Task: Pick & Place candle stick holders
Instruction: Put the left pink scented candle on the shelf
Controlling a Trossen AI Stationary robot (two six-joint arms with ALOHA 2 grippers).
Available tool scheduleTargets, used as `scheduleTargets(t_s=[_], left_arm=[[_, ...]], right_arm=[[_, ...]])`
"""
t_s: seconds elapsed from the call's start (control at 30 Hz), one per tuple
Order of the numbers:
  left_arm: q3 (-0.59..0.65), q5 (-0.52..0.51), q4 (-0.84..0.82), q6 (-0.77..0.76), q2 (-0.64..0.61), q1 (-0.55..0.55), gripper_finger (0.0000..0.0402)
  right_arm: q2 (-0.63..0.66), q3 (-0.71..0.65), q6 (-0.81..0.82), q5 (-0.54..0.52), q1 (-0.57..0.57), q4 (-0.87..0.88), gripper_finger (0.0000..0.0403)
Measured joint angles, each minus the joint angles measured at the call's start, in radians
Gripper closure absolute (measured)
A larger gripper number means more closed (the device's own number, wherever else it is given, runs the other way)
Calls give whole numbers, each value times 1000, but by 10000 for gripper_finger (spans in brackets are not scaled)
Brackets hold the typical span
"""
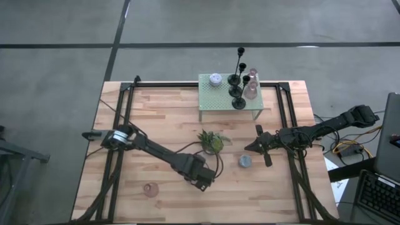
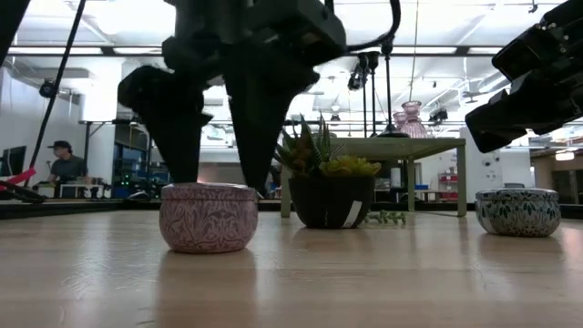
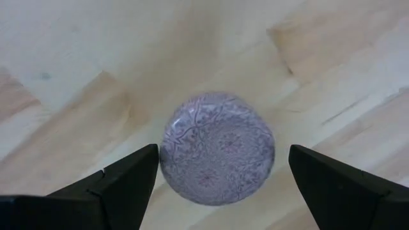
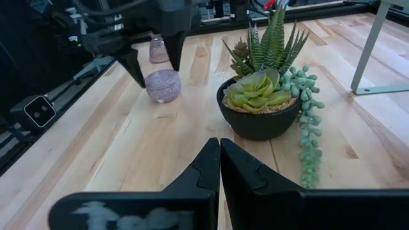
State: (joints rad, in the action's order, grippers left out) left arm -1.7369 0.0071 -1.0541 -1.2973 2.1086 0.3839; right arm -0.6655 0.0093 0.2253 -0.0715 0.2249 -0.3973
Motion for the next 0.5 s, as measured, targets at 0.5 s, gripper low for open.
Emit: scheduleTargets(t_s=[0.5], left_arm=[[107,36,130,-22,3,4,59]], right_arm=[[0,0,0,0,0,0,394]])
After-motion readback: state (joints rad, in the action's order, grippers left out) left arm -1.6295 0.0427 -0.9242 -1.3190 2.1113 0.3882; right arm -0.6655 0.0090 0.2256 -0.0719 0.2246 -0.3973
